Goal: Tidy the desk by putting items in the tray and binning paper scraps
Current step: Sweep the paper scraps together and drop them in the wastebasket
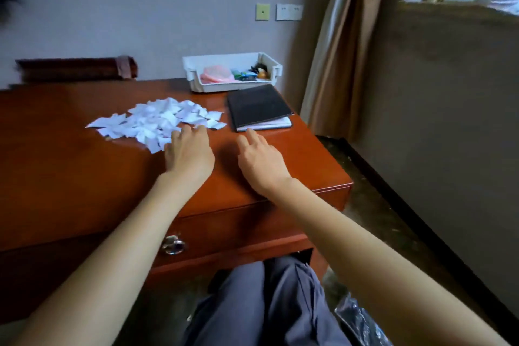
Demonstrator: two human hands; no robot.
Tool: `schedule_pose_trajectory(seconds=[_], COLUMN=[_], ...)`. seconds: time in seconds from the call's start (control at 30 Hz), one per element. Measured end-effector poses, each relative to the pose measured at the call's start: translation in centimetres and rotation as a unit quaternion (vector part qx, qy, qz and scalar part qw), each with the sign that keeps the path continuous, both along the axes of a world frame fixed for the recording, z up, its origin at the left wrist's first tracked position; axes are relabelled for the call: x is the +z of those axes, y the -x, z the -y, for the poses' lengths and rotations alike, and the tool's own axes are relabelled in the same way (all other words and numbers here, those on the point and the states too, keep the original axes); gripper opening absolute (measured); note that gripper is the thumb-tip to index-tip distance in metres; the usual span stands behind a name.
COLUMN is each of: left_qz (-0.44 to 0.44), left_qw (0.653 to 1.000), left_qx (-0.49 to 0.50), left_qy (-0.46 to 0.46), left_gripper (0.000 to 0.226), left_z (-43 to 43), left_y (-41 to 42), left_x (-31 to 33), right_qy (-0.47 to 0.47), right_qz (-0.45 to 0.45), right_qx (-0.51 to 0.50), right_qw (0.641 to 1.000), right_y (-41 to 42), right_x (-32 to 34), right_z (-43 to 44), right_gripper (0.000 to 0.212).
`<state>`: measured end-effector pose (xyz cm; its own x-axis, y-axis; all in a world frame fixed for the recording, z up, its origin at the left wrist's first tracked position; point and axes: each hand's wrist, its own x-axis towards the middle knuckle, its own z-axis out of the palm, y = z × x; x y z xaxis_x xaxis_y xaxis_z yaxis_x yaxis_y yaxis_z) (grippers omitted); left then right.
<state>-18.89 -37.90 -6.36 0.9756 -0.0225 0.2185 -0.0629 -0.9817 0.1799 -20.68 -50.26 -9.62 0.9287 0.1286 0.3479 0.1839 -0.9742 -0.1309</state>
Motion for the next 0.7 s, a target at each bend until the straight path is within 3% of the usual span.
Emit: schedule_pose_trajectory(seconds=[0.13, 0.3, 0.53, 0.7], left_qz=[-0.012, -0.054, -0.045, -0.043], left_qw=[0.998, 0.996, 0.999, 0.999], left_qx=[0.068, 0.064, 0.026, 0.011], left_qy=[0.009, 0.014, 0.006, 0.007], left_gripper=[0.047, 0.053, 0.047, 0.045], left_z=[-4.6, -7.1, -7.7, -8.1], left_y=[-2.5, -5.2, -7.3, -6.3], left_x=[-1.2, -3.3, -3.5, -3.6], right_qy=[-0.024, -0.053, -0.028, -0.037], right_qz=[-0.027, -0.085, -0.153, -0.126], right_qx=[0.055, 0.033, 0.009, 0.042], right_qw=[0.998, 0.994, 0.988, 0.990], right_y=[-4.3, -8.7, -12.5, -10.8], right_x=[-0.5, -0.5, -0.5, -0.5], right_z=[-3.7, -5.7, -6.5, -6.5], right_gripper=[0.047, 0.062, 0.056, 0.045])
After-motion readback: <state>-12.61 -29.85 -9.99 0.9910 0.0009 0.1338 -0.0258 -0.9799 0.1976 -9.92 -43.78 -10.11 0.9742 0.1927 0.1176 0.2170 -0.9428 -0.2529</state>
